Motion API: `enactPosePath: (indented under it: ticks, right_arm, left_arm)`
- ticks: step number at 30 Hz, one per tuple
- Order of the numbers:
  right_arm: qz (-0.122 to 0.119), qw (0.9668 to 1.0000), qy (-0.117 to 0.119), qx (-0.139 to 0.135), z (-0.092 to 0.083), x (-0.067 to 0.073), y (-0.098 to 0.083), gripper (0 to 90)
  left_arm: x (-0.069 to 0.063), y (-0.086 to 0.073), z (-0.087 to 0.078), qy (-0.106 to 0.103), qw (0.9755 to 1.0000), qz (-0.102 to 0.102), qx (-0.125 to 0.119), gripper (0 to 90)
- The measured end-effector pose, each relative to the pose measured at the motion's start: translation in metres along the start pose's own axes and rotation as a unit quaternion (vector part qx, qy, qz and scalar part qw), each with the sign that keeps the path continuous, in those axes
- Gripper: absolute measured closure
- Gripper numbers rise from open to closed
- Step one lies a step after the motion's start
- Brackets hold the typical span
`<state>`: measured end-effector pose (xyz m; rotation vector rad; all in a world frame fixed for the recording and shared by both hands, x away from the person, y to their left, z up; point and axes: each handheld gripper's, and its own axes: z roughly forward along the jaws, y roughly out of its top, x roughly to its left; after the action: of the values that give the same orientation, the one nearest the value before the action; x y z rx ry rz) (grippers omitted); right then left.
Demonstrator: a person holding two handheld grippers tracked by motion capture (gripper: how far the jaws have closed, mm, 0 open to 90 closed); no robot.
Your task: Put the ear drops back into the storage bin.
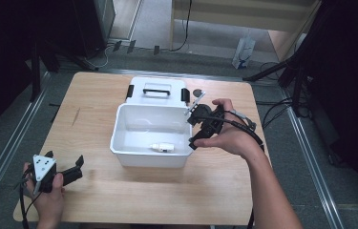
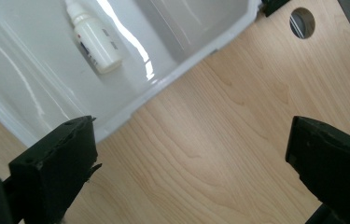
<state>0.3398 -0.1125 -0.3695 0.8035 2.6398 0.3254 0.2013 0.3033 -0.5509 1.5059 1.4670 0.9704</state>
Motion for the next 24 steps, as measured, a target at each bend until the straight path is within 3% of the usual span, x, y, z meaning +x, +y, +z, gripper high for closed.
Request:
enactPosePath:
  ticks: [15,24]
  right_arm:
    - [0.049,0.9988,-0.002,-0.002,0.013,-0.015,-0.047,0.0]
    - [0.080,0.9967,-0.009,-0.012,0.030,-0.020,-0.082,0.0]
  left_arm:
    - [0.000,0.000,0.000,-0.001,1.0000,0.000,0.001,0.5]
    - [0.000,0.000,0.000,-0.001,1.0000,0.000,0.001,0.5]
